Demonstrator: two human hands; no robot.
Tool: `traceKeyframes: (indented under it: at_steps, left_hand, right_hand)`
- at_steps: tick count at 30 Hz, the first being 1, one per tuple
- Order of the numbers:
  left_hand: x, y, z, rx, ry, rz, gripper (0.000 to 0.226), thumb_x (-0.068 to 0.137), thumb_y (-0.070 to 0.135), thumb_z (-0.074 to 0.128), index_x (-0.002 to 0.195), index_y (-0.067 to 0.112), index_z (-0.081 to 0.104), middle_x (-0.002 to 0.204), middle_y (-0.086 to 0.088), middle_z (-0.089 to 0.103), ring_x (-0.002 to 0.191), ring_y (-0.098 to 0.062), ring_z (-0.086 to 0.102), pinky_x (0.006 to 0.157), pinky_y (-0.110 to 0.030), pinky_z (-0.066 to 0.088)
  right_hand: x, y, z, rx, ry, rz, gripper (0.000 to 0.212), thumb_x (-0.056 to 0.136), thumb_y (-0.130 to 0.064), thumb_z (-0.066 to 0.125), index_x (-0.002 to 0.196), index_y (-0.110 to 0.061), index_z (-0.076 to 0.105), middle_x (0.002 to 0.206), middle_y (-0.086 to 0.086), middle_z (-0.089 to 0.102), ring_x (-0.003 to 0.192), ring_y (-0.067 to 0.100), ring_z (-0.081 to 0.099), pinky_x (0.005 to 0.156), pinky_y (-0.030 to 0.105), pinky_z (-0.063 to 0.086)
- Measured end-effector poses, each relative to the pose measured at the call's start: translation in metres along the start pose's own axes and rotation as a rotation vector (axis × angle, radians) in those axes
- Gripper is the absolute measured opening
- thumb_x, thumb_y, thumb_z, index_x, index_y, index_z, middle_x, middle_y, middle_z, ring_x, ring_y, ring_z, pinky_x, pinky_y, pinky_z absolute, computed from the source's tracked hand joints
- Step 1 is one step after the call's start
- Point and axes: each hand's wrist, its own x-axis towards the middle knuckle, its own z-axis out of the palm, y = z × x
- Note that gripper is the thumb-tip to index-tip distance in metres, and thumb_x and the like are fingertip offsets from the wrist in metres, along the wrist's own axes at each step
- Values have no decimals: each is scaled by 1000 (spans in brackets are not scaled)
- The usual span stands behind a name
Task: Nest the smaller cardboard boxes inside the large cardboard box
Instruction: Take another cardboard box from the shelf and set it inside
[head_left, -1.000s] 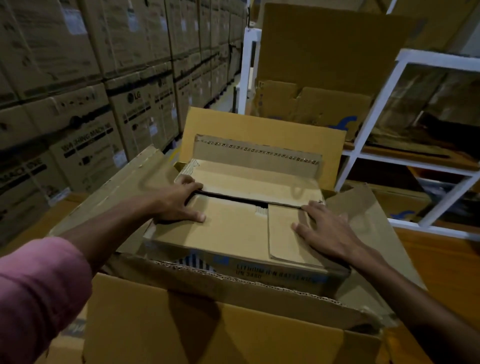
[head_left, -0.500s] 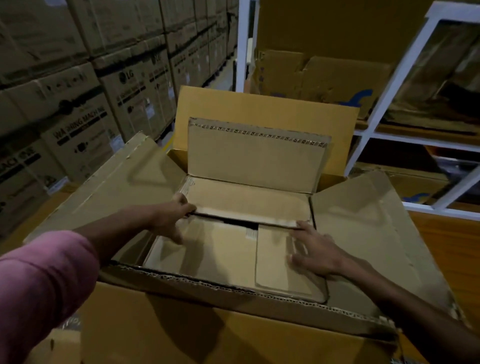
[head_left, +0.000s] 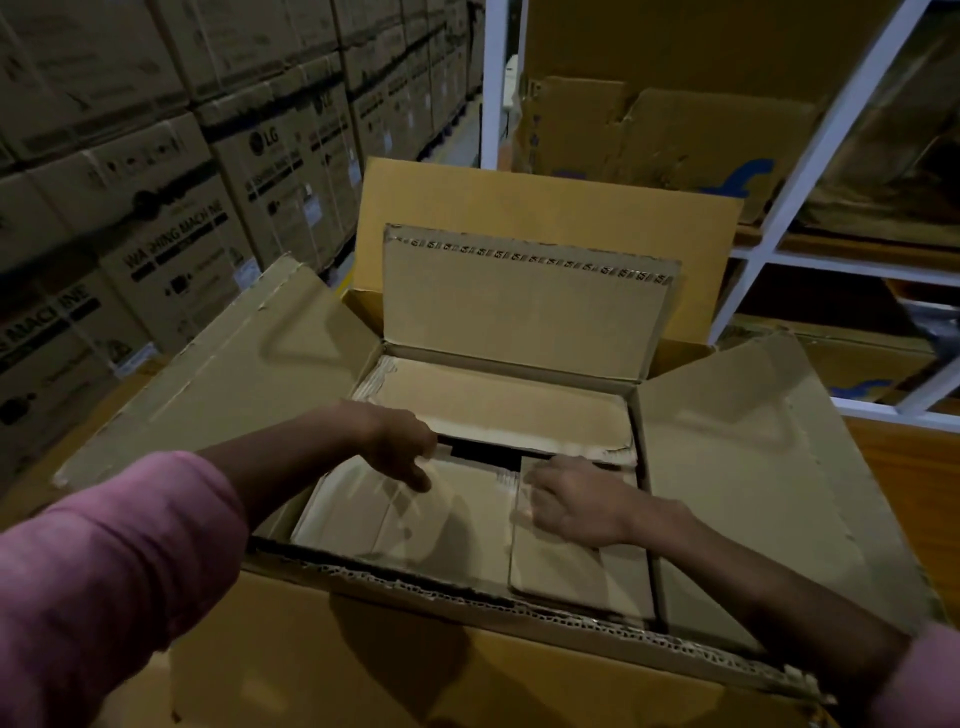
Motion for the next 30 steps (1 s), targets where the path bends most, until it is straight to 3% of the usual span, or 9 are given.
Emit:
traceKeyframes:
  at_steps: [2, 4, 6, 8, 10, 14, 21, 30]
  left_hand:
    - [1, 4, -3, -22, -22, -1, 57, 101, 48, 56, 145, 13, 49, 143, -6, 52, 127, -26, 51, 96, -31, 40]
    - [4, 5, -6, -50, -10, 18, 54, 101, 47, 55, 144, 16, 49, 146, -5, 50, 127, -24, 51, 99, -32, 42]
    - [7, 7, -11, -80, 37, 25, 60, 100, 47, 57, 150, 18, 41, 156, -8, 39, 136, -25, 45, 110, -40, 42]
    - [12, 9, -20, -107, 127, -26, 76, 97, 47, 60, 158, 17, 27, 168, -9, 15, 146, -32, 34, 116, -47, 37]
    - [16, 11, -33, -124, 214, -75, 85, 95, 49, 63, 160, 18, 18, 170, -11, 3, 148, -37, 29, 117, -48, 34]
    - [23, 16, -56, -177, 261, -99, 86, 97, 47, 61, 162, 19, 12, 169, -11, 6, 151, -38, 23, 119, -51, 30]
    - [43, 32, -58, -234, 160, -97, 67, 97, 46, 62, 153, 18, 36, 148, -10, 50, 131, -28, 50, 107, -47, 46]
    - [49, 49, -53, -253, 83, -63, 52, 99, 43, 61, 142, 19, 46, 132, -9, 59, 102, -17, 52, 94, -39, 48]
  right_hand:
    - [8, 5, 10, -30, -55, 9, 75, 97, -61, 48, 159, -24, 25, 167, 8, 19, 150, 36, 23, 117, 53, 31]
    - [13, 9, 9, -42, 26, 42, 84, 98, -62, 48, 163, -29, 7, 171, 6, -4, 156, 35, 1, 123, 57, 19]
    - [19, 12, -5, -39, 188, 61, 85, 98, -59, 50, 163, -31, 3, 170, 3, -18, 156, 32, -12, 124, 58, 13]
    - [29, 20, -25, -31, 317, 79, 85, 98, -56, 53, 163, -31, 4, 168, 0, -25, 155, 30, -18, 123, 58, 7]
    - [42, 30, -44, -59, 381, 94, 84, 98, -54, 54, 163, -29, 6, 168, 2, -25, 154, 31, -21, 122, 56, 1]
    - [71, 53, -75, -148, 381, 145, 82, 99, -55, 50, 163, -24, 11, 170, 7, -17, 154, 35, -21, 122, 59, -5]
    - [107, 85, -90, -175, 342, 250, 79, 96, -53, 57, 159, -20, 22, 170, -2, -2, 155, 35, -6, 120, 66, 16]
    - [112, 92, -86, -152, 368, 209, 76, 91, -48, 67, 154, -28, 31, 167, -1, 3, 152, 39, 0, 115, 69, 25]
